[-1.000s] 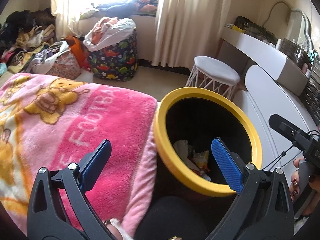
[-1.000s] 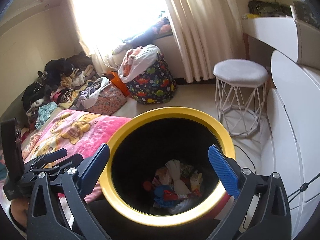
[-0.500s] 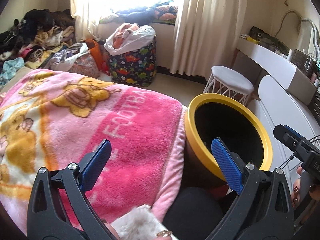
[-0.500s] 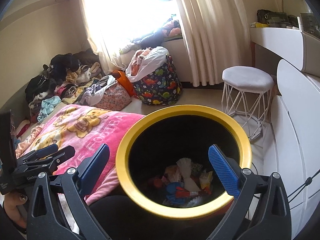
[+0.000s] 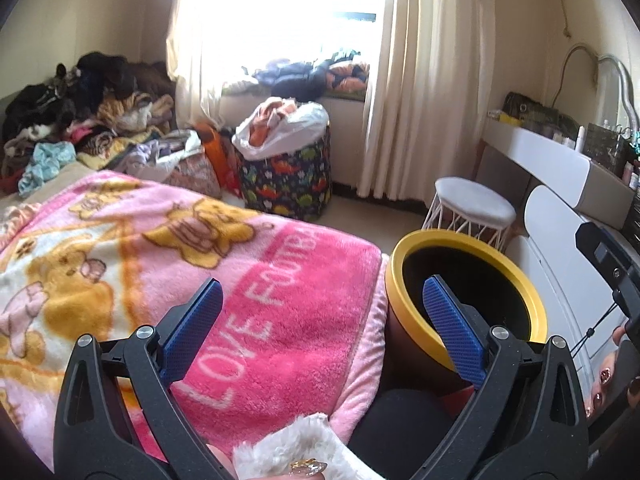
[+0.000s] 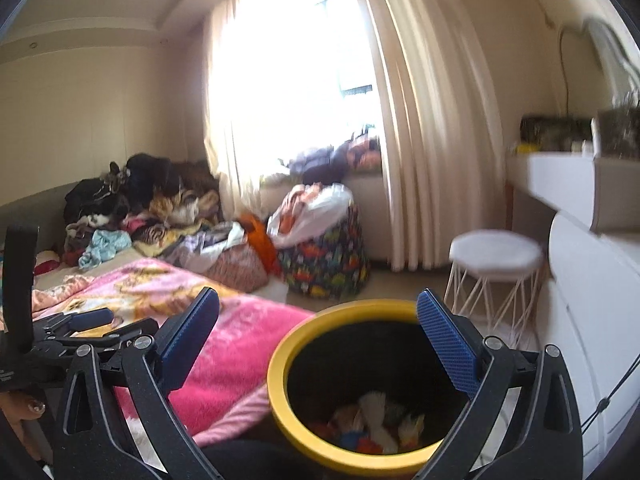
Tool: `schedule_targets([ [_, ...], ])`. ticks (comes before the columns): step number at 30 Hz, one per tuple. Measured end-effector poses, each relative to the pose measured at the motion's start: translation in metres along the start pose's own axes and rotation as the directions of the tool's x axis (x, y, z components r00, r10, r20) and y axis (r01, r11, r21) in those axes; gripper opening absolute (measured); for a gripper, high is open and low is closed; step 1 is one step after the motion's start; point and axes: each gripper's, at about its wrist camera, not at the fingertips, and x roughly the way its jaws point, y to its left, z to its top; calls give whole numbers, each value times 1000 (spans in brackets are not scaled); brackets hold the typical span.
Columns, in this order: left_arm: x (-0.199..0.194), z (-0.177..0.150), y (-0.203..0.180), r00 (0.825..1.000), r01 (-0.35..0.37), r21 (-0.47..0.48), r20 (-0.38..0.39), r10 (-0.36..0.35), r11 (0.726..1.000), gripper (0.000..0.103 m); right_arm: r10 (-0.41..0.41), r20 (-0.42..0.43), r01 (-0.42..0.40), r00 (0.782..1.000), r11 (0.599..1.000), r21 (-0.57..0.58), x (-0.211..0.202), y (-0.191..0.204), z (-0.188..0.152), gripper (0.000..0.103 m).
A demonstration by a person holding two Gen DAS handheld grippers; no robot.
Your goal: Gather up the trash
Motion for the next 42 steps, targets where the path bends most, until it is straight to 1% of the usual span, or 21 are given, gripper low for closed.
schedule_targets([
  [4, -13, 0, -2, 999, 7, 19, 48, -8, 1000, 92, -7, 69, 9, 998, 1000, -20, -11, 4, 2, 96],
  [9, -31, -1, -2, 992, -7, 29, 125, 3, 1000, 92, -38, 121, 39, 992, 999, -4, -24, 7, -1, 96],
  [11, -35, -3, -2, 990, -6, 25, 139, 2, 1000, 92, -56, 135, 57, 989, 998, 1, -26, 8, -3, 96],
  [15, -37, -6, -1, 990, -7, 26, 139, 3, 1000, 92, -92, 149, 96, 984, 995, -19, -26, 11, -8, 96],
  [18, -36, -8, 0, 990, -8, 20, 138, 5, 1000, 92, -105, 154, 111, 983, 993, -31, -25, 14, -11, 96],
  [31, -36, -11, 1, 991, 2, 16, 134, -4, 1000, 92, -101, 120, 106, 988, 994, -35, -19, 16, -16, 96],
  [42, -35, -11, 2, 991, 2, 10, 130, -3, 1000, 92, -99, 114, 103, 989, 994, -36, -17, 15, -17, 97],
])
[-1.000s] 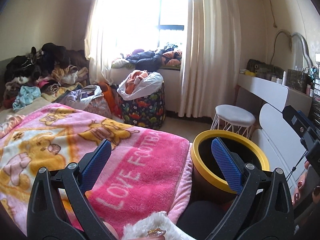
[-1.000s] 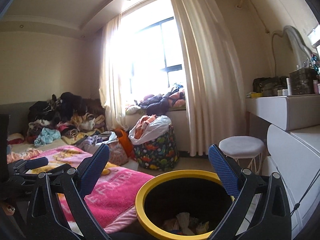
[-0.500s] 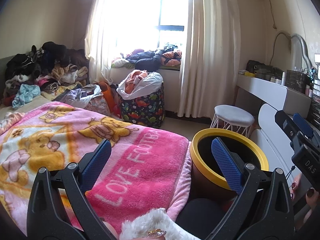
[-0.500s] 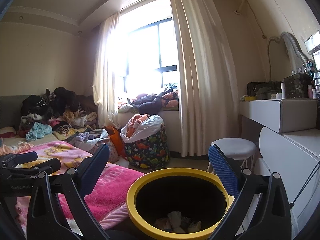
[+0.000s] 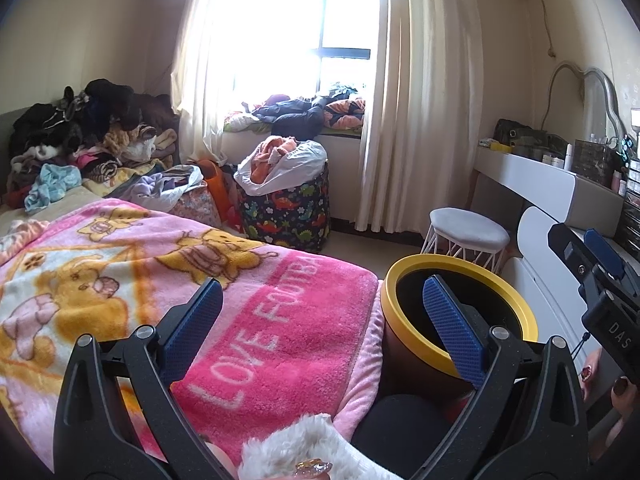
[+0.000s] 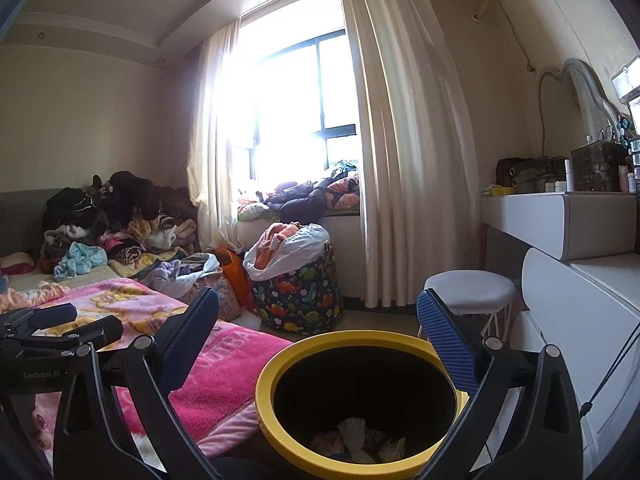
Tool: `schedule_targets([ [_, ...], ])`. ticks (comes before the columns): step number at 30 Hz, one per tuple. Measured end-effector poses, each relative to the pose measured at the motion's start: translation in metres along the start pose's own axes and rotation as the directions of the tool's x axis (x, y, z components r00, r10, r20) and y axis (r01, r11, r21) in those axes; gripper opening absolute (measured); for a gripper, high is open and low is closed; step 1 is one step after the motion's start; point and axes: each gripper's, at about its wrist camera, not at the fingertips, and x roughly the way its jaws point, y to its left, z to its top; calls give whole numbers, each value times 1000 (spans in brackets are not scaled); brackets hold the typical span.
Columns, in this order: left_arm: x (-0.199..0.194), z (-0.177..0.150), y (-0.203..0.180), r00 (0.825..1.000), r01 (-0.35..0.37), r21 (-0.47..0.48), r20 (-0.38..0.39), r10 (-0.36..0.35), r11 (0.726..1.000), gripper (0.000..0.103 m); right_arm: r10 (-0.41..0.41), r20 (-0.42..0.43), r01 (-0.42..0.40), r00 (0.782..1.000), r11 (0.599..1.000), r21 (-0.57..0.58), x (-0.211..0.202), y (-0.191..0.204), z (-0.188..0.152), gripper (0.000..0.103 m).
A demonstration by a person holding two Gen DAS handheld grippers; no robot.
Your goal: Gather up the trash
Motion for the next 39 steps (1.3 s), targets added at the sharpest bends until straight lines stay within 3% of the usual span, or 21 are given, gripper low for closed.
schedule_targets([
  [39, 0, 2, -1, 1000, 4, 1, -2, -4, 1000, 92, -2, -2, 2, 1000, 1000, 3, 2, -1, -2, 97],
])
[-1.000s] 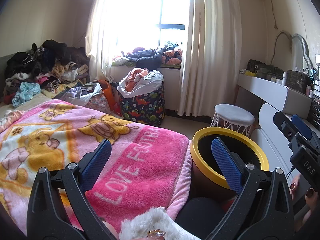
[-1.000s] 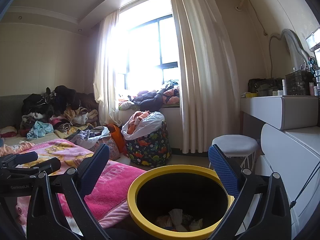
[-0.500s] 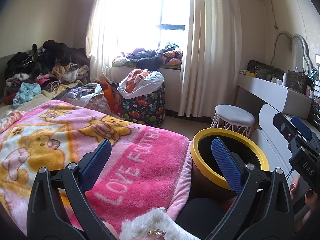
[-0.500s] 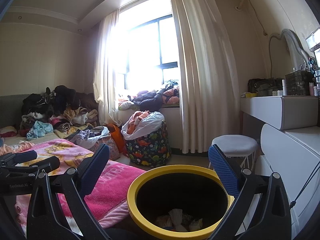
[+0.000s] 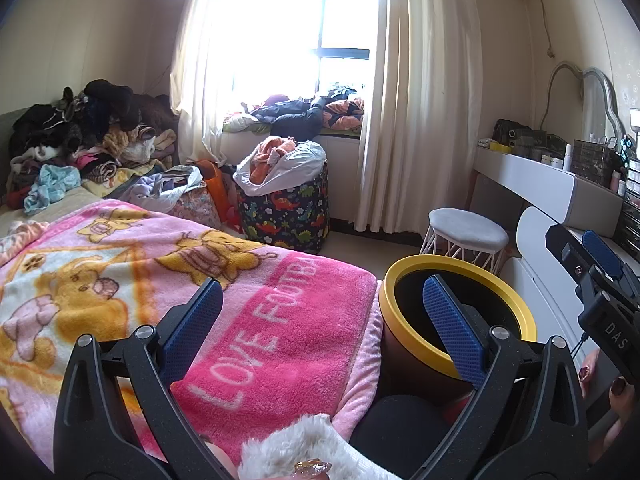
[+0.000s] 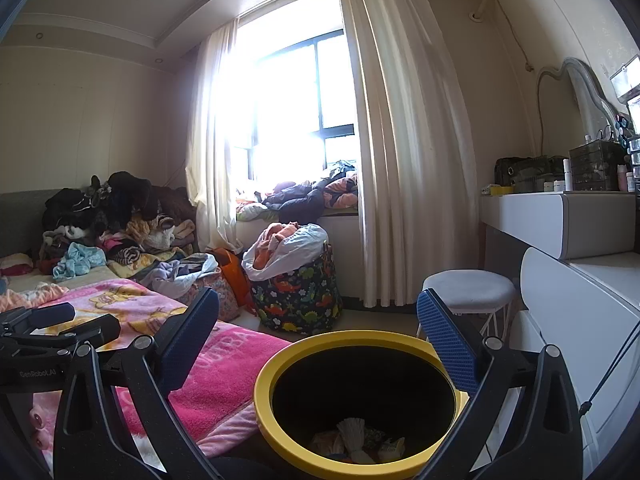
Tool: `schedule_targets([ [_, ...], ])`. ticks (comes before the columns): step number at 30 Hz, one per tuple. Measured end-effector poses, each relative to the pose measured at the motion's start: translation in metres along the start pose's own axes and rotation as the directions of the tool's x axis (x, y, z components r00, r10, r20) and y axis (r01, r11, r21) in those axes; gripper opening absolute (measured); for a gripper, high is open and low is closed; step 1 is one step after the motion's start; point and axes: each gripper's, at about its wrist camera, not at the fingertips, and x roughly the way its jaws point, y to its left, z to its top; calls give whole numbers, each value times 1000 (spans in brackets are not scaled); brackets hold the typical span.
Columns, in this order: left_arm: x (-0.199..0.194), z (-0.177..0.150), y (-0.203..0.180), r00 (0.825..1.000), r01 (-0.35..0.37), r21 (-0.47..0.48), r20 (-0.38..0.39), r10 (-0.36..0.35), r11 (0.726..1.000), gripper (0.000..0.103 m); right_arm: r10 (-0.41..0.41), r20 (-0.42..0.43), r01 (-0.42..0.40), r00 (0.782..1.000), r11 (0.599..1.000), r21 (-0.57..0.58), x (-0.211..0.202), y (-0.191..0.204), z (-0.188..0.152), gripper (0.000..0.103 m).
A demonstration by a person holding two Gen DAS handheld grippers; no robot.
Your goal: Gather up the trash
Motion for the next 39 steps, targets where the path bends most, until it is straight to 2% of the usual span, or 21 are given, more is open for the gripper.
schedule_targets([
  [27, -2, 3, 7, 1000, 0, -27, -3, -1, 1000, 92, 12, 10, -12, 1000, 1000, -7, 1, 1, 2, 97],
  [31, -9, 5, 24, 998, -60, -37, -9, 60, 997, 92, 77, 5, -77, 997, 997, -24, 3, 17, 13, 97],
  [33, -16, 6, 45, 995, -102, -73, -13, 102, 992, 92, 167, -30, -168, 985, 986, -24, 10, 37, 20, 97],
  [35, -24, 5, 72, 988, -151, -119, -30, 148, 981, 92, 271, -57, -273, 961, 961, -42, 18, 66, 27, 97],
  [36, -29, 4, 91, 979, -201, -146, -44, 197, 969, 92, 343, -88, -348, 935, 936, -57, 23, 87, 29, 97],
  [37, -33, 2, 109, 969, -245, -171, -58, 239, 954, 92, 425, -130, -435, 896, 898, -63, 29, 111, 30, 97],
  [38, -41, -3, 138, 948, -318, -206, -85, 307, 925, 92, 482, -170, -497, 860, 866, -59, 35, 130, 30, 97],
  [39, -46, -7, 156, 930, -367, -226, -107, 352, 902, 92, 548, -249, -575, 799, 816, -51, 44, 160, 27, 97],
])
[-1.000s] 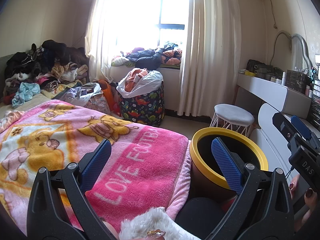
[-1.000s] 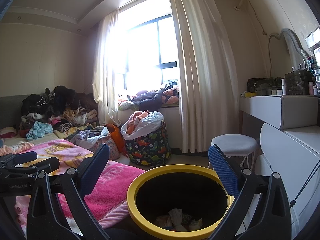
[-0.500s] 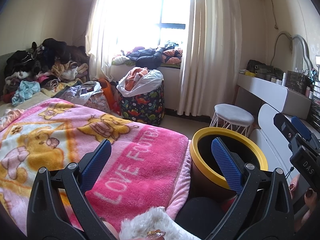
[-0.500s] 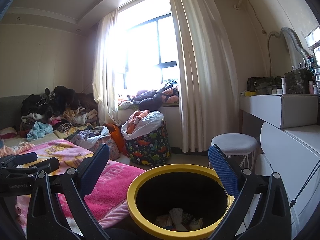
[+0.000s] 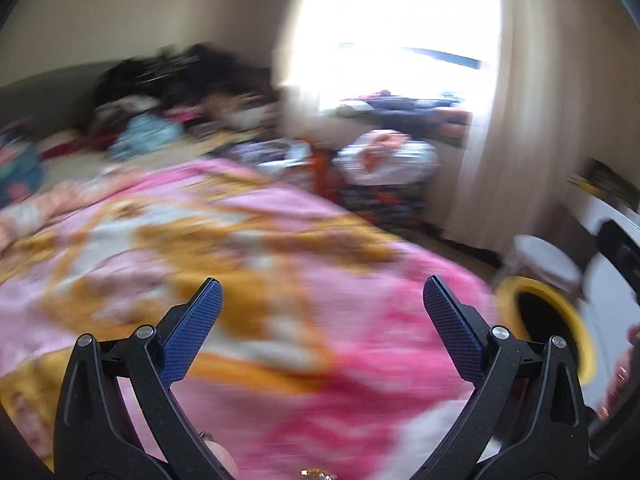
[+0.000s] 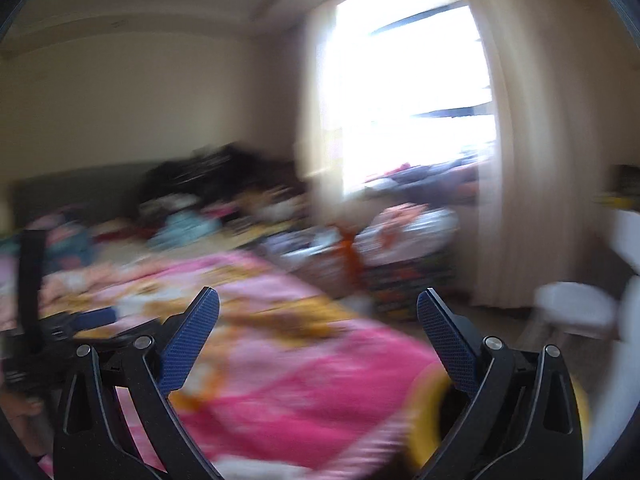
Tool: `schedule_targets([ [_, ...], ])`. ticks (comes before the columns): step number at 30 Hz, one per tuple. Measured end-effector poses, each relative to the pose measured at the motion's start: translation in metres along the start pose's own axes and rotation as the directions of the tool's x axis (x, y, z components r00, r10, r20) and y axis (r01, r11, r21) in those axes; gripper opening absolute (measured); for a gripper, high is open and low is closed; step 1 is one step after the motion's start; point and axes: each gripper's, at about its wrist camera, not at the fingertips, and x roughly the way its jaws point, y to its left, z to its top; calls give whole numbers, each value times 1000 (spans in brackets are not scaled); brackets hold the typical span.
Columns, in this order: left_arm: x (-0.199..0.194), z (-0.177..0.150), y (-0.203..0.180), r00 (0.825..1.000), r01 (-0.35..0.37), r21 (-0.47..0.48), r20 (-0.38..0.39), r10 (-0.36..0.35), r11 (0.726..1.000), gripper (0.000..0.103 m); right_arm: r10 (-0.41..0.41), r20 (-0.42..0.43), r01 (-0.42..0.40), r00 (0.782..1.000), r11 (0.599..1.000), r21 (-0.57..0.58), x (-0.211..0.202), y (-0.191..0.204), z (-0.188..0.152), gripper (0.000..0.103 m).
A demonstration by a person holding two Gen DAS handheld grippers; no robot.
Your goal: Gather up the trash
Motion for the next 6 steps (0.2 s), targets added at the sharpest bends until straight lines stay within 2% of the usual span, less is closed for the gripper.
schedule_targets([
  [1, 4, -1, 30, 996, -84, -38, -21, 84, 996, 92, 72, -55, -72, 996, 997, -9, 19, 18, 1, 97],
  [2, 8, -2, 60, 984, -172, -72, -49, 169, 982, 92, 159, -112, -162, 981, 987, -13, 41, 39, 0, 97],
  [3, 12, -4, 83, 969, -240, -95, -82, 232, 966, 92, 238, -191, -245, 952, 969, -17, 67, 65, -5, 97],
  [4, 17, -8, 108, 946, -311, -111, -130, 296, 944, 92, 287, -260, -301, 922, 953, -18, 88, 87, -11, 97],
  [6, 28, -22, 163, 885, -444, -141, -224, 409, 885, 92, 357, -450, -415, 819, 909, -35, 139, 143, -35, 97],
])
